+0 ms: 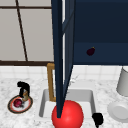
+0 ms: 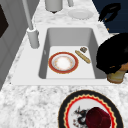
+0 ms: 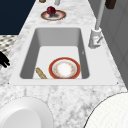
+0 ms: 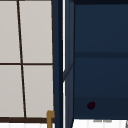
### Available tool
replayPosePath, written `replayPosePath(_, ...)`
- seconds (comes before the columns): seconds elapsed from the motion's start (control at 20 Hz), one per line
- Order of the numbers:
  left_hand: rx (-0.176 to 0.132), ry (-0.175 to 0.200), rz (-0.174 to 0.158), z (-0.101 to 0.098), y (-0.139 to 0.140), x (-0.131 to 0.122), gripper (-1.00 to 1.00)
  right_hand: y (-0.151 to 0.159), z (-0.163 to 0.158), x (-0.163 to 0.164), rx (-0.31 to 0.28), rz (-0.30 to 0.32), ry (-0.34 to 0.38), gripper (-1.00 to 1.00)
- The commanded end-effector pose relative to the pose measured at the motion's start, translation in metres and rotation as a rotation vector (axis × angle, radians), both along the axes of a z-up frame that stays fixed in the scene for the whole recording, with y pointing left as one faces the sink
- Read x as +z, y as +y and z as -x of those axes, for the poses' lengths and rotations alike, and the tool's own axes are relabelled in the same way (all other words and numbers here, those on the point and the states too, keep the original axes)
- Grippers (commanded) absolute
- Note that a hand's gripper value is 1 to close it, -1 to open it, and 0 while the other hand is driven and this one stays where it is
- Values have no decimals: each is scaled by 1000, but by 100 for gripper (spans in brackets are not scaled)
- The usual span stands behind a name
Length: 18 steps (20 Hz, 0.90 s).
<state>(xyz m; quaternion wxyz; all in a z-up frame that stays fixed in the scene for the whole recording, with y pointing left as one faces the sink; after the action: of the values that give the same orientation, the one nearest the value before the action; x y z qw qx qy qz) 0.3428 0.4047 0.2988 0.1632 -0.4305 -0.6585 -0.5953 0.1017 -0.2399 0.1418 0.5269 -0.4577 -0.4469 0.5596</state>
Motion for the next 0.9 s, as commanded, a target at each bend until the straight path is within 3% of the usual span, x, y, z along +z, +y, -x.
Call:
replayPosePath(0.0, 33, 0, 3, 18, 20, 7, 100, 0, 0, 0, 0, 0, 0, 0)
replayPosePath(0.55, 26, -2, 4, 83, 83, 0, 100, 0, 0, 0, 0, 0, 0, 0)
replayPosePath(0.7, 28, -3, 33, 107, 99, -16, 100, 0, 0, 0, 0, 0, 0, 0)
replayPosePath(0.85, 48, 22, 59, 122, 104, -38, 100, 0, 0, 0, 0, 0, 0, 0)
